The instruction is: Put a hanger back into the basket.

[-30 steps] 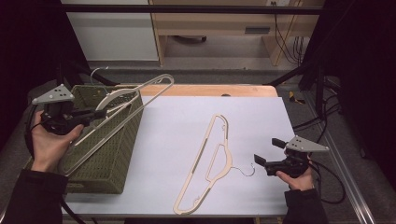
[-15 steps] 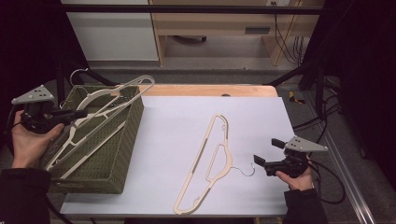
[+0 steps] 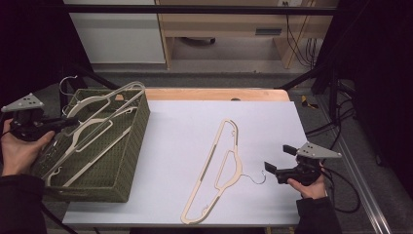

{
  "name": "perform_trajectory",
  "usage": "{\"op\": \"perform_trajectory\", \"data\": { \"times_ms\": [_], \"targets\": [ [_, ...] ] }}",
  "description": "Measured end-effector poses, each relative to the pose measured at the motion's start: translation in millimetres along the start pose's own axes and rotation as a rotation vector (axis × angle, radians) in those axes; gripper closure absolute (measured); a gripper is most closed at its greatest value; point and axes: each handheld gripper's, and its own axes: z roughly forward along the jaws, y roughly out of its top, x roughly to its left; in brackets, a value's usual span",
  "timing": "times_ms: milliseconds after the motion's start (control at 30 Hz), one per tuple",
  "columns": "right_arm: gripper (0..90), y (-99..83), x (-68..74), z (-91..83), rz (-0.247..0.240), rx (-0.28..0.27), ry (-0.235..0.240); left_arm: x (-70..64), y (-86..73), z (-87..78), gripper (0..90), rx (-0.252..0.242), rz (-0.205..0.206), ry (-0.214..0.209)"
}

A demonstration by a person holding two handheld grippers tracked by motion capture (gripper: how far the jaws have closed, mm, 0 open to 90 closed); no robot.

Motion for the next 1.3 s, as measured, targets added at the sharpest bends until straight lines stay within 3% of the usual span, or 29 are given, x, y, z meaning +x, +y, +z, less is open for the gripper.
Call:
{"op": "perform_trajectory", "data": {
  "times_ms": [200, 600, 967, 1100, 1267, 1300],
  "targets": [
    [3.4, -0.3, 0.3, 0.9, -0.001, 0.005, 0.001, 7.5, -7.3, -0.7, 86.0, -0.013, -0.022, 0.003],
    [3.5, -0.8, 0.5, 1.4, 0.001, 0.011, 0.001, 9.4, -15.1, 21.8, 86.0, 0.065, -0.036, 0.011],
    [3.5, -1.2, 1.1, 3.4, -0.005, 0.019, 0.004, 9.2, -53.8, 53.8, 85.9, 0.13, -0.128, -0.015],
    [3.4, -1.3, 1.0, 3.7, -0.01, 0.023, 0.008, 10.4, -60.2, 56.3, 85.4, 0.113, -0.171, -0.028],
    [3.5, -1.3, 1.1, 3.4, -0.008, 0.023, 0.008, 12.2, -62.1, 58.2, 84.7, 0.132, -0.196, 0.031],
    [3.5, -1.2, 1.4, 3.6, -0.004, 0.021, 0.007, 12.5, -61.2, 58.6, 84.5, 0.143, -0.19, 0.058]
  ]
}}
